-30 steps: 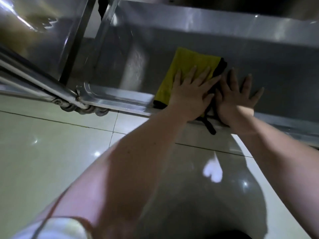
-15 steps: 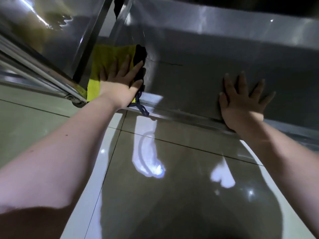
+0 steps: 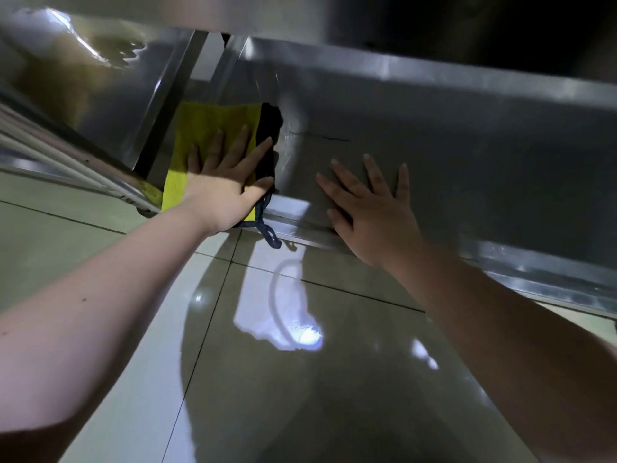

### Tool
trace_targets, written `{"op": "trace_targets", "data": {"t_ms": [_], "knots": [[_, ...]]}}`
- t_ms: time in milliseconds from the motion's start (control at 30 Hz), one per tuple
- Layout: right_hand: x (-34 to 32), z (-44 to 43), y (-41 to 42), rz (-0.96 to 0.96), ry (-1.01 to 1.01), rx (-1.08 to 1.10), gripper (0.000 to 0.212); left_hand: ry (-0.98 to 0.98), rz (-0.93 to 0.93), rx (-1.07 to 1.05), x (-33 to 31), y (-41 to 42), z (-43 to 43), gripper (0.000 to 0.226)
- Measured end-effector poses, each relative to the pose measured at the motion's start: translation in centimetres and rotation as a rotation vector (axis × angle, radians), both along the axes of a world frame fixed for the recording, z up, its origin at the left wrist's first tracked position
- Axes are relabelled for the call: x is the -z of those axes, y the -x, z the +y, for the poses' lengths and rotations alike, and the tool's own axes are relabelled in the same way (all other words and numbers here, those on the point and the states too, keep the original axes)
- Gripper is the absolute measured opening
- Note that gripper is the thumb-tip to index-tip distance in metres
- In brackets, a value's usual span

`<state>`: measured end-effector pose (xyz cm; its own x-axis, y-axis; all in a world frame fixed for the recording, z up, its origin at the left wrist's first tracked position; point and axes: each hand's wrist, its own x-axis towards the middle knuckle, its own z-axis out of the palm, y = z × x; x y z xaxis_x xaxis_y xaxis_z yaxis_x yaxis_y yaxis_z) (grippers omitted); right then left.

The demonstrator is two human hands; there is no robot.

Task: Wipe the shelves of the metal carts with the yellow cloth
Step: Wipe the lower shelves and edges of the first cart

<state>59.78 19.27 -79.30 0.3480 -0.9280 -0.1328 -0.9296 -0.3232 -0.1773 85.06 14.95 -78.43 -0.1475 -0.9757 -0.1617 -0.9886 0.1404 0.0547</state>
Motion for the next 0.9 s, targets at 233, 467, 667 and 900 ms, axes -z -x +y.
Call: {"op": "trace_targets", "data": {"t_ms": [233, 467, 667, 900], "knots": [[0.5, 0.3, 0.0, 0.027, 0.029, -0.015, 0.054, -0.003, -0.012, 0.026, -0.1, 2.8, -0.7, 0.057], [0.5, -0.7, 0.2, 0.026, 0.018, -0.010, 0.052, -0.020, -0.019, -0.081, -0.1, 7.3, -8.5, 0.055], [0.5, -1.1, 0.5, -0.015, 0.026, 0.030, 0.053, 0.020, -0.004, 0.133, -0.2, 7.2, -0.6, 0.057], [-0.1, -0.8, 1.7, -0.034, 0.019, 0.040, 0.058, -0.097, -0.006, 0.091, -1.6, 7.4, 5.1, 0.053]]}}
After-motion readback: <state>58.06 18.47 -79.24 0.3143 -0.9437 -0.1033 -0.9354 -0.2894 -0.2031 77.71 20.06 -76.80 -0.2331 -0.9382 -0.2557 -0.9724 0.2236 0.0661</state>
